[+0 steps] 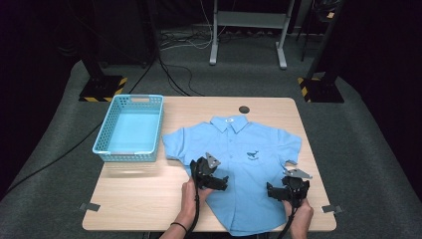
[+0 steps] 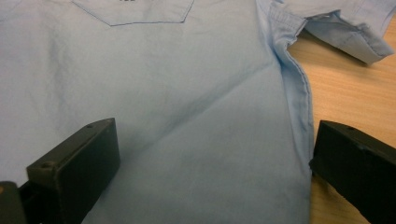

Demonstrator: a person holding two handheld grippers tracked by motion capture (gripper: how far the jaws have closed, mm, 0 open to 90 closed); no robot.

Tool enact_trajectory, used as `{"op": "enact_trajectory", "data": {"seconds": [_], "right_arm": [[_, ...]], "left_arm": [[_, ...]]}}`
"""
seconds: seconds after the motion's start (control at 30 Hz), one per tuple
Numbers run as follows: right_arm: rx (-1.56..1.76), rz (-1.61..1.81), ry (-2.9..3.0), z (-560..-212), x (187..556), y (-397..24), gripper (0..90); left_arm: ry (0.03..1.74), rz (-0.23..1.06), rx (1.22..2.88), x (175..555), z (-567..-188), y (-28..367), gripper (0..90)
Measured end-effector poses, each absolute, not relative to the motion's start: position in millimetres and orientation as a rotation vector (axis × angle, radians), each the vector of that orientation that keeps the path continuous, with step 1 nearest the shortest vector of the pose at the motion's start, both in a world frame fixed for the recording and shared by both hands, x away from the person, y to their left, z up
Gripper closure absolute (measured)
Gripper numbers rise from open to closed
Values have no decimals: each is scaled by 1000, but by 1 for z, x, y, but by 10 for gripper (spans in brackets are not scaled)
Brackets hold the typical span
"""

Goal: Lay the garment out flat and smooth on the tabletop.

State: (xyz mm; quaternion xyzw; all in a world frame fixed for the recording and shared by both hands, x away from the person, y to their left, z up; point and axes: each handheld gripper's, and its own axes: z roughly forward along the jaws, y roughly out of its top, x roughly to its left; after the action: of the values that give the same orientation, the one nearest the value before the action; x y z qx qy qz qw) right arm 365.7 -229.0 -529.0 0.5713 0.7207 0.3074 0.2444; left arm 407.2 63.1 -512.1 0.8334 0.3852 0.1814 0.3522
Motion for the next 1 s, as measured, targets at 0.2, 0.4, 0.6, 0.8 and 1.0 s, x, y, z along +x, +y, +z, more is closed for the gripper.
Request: {"op": "enact_trajectory", "data": {"seconds": [0.2,0.4,0.6,0.8,1.0], "right_arm": [[1560,839,1971,-529,366,-229,0],[1561,838,1971,-529,366,-229,0],[1562,839,1973,-529,366,-229,0],[1562,839,1974,-529,367,-229,0],[1560,840,1975,-529,367,-229,0]], "left_arm": [[959,446,2182,406,-513,39,7],[968,436,2230,408,-518,27,33],[1003,414,2194,408,-522,30,112],[987,414,2178,404,-520,30,261],[962,422,2155,400,-520,30,427]]}}
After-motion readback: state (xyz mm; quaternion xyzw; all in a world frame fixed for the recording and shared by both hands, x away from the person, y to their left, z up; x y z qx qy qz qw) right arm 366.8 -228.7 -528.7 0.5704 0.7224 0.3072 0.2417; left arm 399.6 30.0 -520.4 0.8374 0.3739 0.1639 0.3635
